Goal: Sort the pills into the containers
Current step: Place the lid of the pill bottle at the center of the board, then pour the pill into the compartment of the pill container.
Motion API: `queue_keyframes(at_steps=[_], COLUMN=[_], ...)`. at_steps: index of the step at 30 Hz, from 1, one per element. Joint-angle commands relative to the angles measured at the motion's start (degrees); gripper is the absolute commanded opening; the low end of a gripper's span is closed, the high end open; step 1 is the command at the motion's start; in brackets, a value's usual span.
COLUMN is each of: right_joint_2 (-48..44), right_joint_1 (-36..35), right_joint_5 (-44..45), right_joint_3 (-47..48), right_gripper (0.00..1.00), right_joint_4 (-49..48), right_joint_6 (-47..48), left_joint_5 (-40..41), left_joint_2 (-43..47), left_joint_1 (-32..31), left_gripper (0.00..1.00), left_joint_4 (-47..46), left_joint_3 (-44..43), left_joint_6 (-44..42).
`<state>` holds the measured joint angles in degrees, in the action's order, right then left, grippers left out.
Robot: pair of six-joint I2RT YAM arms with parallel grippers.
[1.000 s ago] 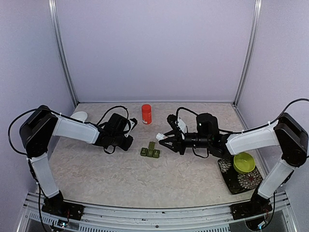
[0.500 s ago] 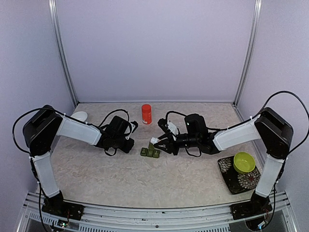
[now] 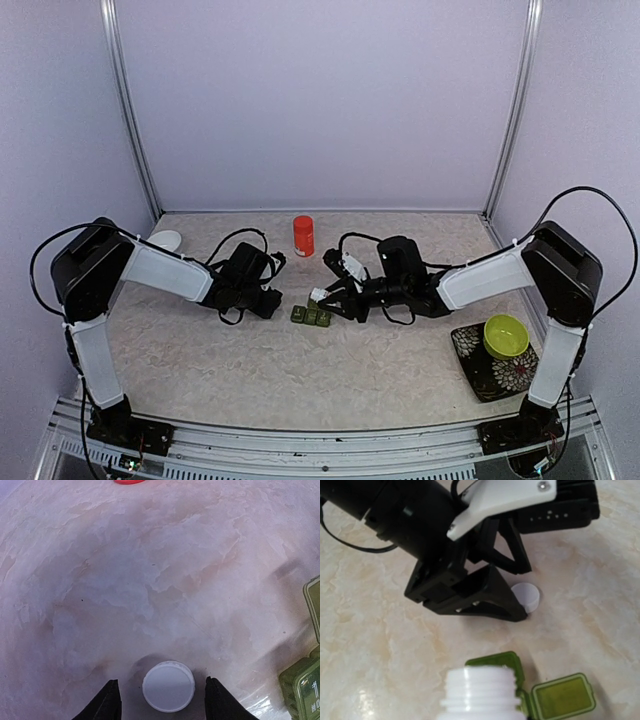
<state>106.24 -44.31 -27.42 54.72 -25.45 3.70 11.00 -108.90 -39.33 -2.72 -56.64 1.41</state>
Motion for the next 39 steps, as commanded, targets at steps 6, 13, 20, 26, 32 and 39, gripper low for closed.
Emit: queue_keyframes(at_steps=[6,13,20,26,32,39], right_joint_2=[2.99,4.08,4.78,5.11,5.92,6.92], right_joint_1=[0.41,0.41,0.20,-0.31,-1.16,-1.88], right_joint_5=[1.12,2.30,3.84,6.19,7.66,8.22], right_joint_3=[3.32,5.97,8.26,10.90,12.88,14.54], right_gripper=[0.00,0.00,0.00,0.00,0.00,0.00], right_joint_4=[5.08,9.62,15.02,20.67,24.64,26.91], right_joint_6=[1.46,1.63,1.96,2.96,3.63,4.12], left_joint_5=[0.96,0.94,0.60,0.22,-0.01,-0.23], left_joint_2=[2.58,2.16,1.43,1.07,0.84,1.04], left_joint_1=[-1.45,-3.25,-4.04,-4.34,-4.52,-4.78], left_gripper=[0.59,0.59,0.59,0.59,0.60,0.60], left_joint_4=[1.38,1.29,0.99,0.70,0.27,-0.17], left_joint_3=[-0.06,-0.15,-0.04,-0.13,0.20,0.73], left_joint_6=[0.61,0.92,1.22,1.27,1.56,1.75])
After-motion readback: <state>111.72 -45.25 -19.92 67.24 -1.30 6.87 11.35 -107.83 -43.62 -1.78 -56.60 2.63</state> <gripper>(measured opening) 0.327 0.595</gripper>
